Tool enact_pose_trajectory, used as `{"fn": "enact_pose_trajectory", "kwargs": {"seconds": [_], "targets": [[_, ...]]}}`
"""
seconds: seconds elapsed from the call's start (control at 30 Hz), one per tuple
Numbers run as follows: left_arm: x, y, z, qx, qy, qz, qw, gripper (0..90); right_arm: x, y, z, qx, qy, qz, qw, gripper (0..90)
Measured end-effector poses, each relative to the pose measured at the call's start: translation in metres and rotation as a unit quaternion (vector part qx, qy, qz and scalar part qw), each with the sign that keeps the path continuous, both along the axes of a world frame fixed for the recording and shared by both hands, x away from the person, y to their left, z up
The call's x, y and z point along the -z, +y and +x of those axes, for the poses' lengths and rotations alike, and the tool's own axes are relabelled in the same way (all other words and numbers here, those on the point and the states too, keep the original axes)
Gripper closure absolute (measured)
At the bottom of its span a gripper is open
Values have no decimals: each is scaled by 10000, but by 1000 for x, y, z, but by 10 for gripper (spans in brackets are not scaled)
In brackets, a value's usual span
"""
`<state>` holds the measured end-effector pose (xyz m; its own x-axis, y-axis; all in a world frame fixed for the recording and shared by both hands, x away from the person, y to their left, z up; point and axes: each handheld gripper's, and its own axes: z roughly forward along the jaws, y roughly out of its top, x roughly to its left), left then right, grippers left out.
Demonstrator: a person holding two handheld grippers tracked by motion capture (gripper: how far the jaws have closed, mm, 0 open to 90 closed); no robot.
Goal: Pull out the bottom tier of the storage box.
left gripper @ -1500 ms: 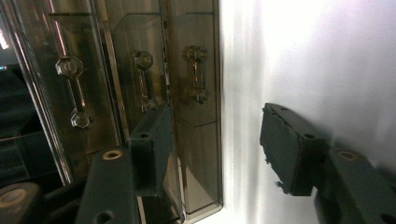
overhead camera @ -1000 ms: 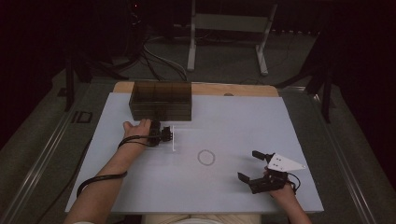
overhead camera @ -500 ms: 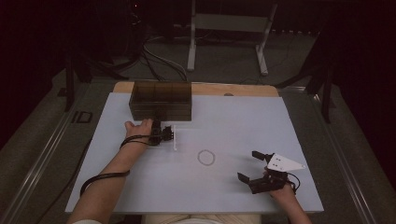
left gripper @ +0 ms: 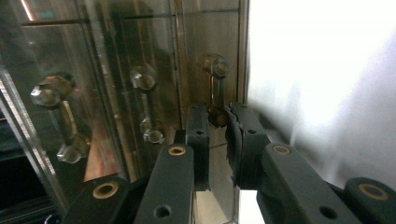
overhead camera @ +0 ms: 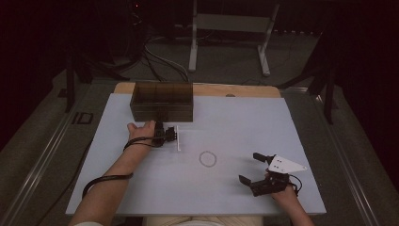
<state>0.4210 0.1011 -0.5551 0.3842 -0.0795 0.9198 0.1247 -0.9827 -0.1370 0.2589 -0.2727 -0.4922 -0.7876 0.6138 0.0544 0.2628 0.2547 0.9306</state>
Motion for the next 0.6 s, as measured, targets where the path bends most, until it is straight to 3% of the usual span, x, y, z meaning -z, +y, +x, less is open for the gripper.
{"fn": "enact_pose_trajectory", "kwargs": {"seconds": [0.17, 0.4, 0.43, 0.6], "targets": [[-1, -1, -3, -67, 53, 16, 10000, 820, 0, 0, 0, 3, 10, -4, 10000, 0], [-1, 1, -12, 87, 32, -7, 10000, 820, 0, 0, 0, -5, 11, -17, 10000, 0], [-3, 0, -14, 4, 92, 31, 10000, 820, 0, 1, 0, -8, 6, -18, 10000, 0], [-3, 0, -19, 73, 131, 28, 9999, 819, 0, 1, 0, -2, 7, -28, 10000, 0]]}}
